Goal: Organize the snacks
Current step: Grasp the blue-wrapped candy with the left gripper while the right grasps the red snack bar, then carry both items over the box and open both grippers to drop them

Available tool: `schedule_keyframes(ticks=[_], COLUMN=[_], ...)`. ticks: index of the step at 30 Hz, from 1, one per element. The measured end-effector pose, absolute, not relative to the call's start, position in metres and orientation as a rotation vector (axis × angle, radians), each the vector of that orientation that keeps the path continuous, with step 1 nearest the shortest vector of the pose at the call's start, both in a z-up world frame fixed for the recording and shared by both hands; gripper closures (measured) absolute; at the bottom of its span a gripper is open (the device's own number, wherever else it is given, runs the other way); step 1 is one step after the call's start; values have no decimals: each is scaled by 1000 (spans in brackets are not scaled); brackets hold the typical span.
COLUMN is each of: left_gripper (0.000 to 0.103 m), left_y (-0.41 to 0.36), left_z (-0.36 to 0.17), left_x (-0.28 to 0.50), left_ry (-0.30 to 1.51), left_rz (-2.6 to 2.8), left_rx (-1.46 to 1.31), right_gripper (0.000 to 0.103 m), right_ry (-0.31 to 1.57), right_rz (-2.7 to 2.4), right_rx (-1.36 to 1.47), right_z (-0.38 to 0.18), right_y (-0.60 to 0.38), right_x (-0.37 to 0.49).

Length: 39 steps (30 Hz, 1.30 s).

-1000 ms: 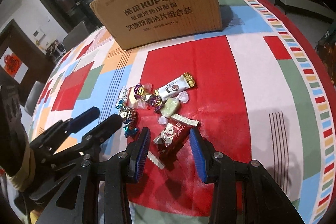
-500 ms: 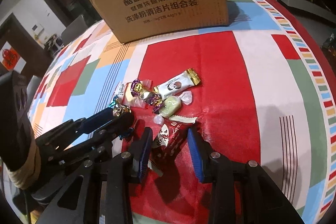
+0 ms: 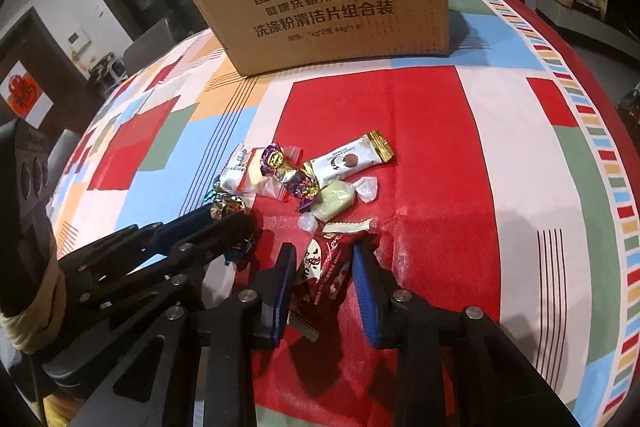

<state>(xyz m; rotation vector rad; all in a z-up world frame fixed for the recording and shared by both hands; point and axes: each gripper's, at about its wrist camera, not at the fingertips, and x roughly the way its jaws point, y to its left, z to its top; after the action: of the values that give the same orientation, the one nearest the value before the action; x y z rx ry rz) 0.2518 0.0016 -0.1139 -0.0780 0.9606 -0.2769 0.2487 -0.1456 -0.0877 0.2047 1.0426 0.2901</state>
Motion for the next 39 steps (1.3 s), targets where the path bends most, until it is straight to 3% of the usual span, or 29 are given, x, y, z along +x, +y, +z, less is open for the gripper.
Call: schedule_keyframes(ticks=[20, 39], left_gripper=[78, 78], left_y=[2, 6], left_z=[-40, 42], left_x=[230, 273], left_ry=[803, 622], left_rz=[-263, -216], left_rx=[-89, -10], right_gripper=[73, 73], right_ry=[861, 683], right_rz=[324, 327], right_rx=[235, 212], right_z=[-23, 55], right_y=[-166, -173], right_x=[237, 293])
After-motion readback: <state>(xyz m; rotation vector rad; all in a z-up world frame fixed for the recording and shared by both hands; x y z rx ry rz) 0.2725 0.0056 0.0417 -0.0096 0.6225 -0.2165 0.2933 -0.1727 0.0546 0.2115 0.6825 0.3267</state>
